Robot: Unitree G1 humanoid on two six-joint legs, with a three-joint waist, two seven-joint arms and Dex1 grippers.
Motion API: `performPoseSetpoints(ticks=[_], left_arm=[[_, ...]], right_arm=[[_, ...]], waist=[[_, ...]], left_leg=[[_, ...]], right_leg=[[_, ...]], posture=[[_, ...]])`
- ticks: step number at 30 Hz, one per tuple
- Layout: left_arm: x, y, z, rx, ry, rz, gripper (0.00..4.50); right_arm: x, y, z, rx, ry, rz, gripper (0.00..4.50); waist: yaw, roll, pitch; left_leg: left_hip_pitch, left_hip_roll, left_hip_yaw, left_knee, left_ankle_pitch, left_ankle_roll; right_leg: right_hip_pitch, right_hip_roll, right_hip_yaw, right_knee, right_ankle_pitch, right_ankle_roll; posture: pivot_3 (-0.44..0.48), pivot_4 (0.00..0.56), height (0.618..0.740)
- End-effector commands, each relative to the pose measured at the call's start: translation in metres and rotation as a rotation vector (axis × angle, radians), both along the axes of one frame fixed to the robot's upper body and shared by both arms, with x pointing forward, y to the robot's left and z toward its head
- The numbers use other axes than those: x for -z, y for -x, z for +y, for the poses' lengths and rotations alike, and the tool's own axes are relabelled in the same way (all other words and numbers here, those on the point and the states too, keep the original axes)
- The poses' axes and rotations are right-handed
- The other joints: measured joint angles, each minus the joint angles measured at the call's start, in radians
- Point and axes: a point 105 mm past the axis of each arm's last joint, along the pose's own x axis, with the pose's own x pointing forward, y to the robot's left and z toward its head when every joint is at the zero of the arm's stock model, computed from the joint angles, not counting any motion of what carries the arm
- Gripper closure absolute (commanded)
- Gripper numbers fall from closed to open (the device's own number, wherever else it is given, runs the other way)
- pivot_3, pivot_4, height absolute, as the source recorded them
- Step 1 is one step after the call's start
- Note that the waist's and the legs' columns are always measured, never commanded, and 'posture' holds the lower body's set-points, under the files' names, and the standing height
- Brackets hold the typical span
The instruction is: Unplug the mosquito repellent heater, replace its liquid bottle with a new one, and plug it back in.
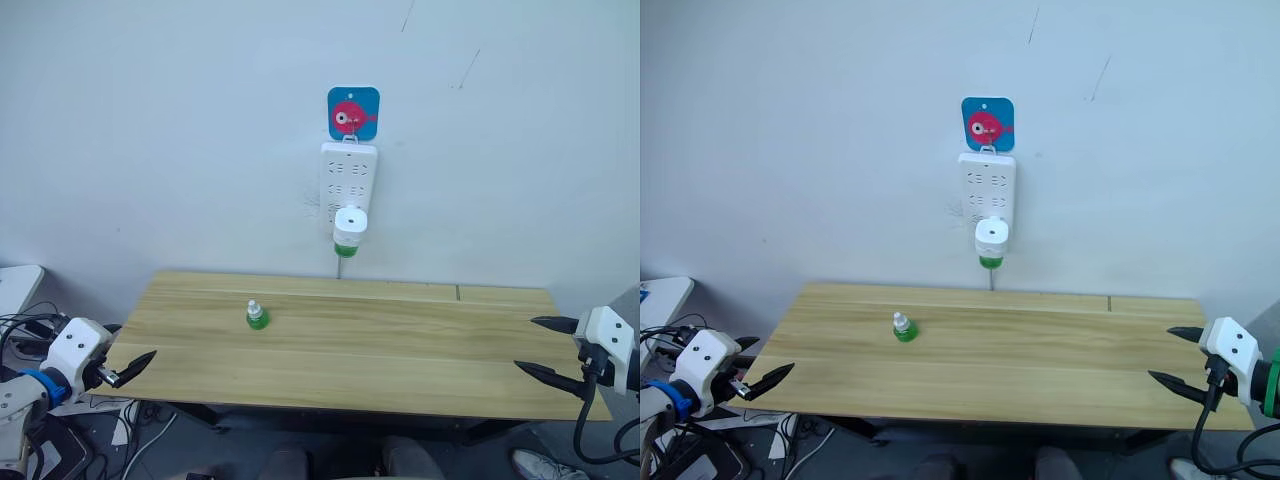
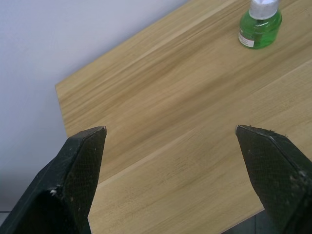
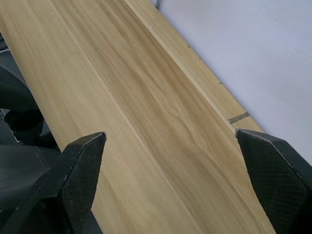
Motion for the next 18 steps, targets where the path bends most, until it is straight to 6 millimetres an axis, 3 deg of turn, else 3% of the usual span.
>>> performPoseSetpoints(ticks=[1,11,18], left_arm=[[-0.008,-0.003,-0.002,0.037,-0.024,-0.024,0.00],[-0.007,-0.005,-0.010,0.091,-0.003,-0.024,0.00],[-0.019,-0.009,-0.017,0.148,0.060,-0.072,0.00]], right_arm=[[-0.015,-0.003,0.002,-0.017,0.022,-0.046,0.04],[-0.017,-0.001,0.007,-0.017,0.024,-0.040,0.04],[-0.016,0.000,0.008,-0.017,0.024,-0.041,0.04]], waist=[[0.000,0.000,0.000],[0.000,0.001,-0.003],[0.000,0.001,-0.004]], left_leg=[[0.000,0.000,0.000,0.000,0.000,0.000],[0.000,0.000,0.000,0.000,0.000,0.000],[0.000,0.000,0.001,0.000,0.000,0.000]], right_leg=[[0.000,0.000,0.000,0.000,0.000,0.000],[0.000,0.000,0.000,0.000,0.000,0.000],[0.000,0.000,0.000,0.000,0.000,0.000]], posture=[[0.102,0.046,0.733],[0.096,0.047,0.733],[0.090,0.049,0.733]])
